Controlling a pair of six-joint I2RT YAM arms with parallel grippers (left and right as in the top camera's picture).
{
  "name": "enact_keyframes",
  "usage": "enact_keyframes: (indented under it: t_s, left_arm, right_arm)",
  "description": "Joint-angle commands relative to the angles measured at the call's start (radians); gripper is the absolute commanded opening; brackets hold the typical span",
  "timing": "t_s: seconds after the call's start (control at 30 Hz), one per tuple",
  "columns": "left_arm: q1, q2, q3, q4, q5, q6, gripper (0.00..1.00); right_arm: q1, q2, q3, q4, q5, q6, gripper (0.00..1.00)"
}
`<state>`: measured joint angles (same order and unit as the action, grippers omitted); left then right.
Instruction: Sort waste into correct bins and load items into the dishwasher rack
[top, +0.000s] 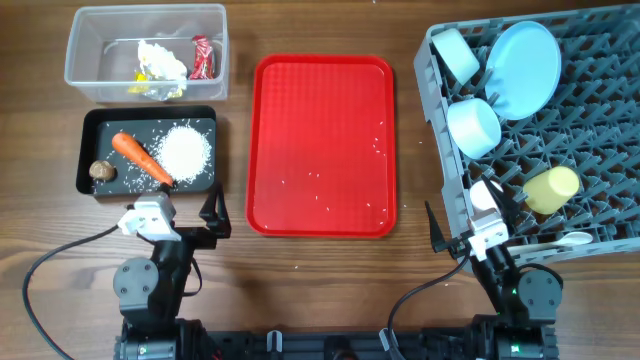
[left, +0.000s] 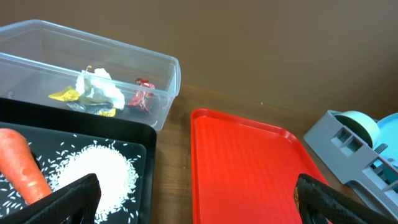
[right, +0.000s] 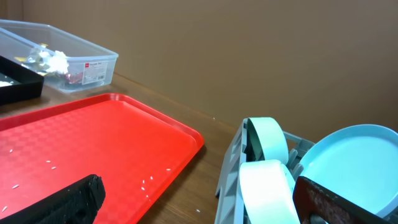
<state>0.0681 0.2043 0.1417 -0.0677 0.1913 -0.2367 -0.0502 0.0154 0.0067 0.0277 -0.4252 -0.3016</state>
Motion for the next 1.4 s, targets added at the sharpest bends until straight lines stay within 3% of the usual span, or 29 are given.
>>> enact_keyframes:
  t_s: [0.0, 0.6, 1.37]
  left_arm:
    - [0.010, -0.026, -0.009, -0.021, 0.012, 0.021, 1.00]
    - [0.007, -0.201, -0.136, 0.013, 0.009, 0.020, 1.00]
    - [-0.022, -0.201, -0.136, 0.011, 0.009, 0.020, 1.00]
  right_arm:
    - [0.005, -0.011, -0.001, 0.005, 0.003, -0.012, 1.00]
    - [0.005, -0.011, -0.002, 0.005, 0.003, -0.011, 1.00]
    - [0.005, -0.011, -0.001, 0.005, 0.003, -0.012, 1.00]
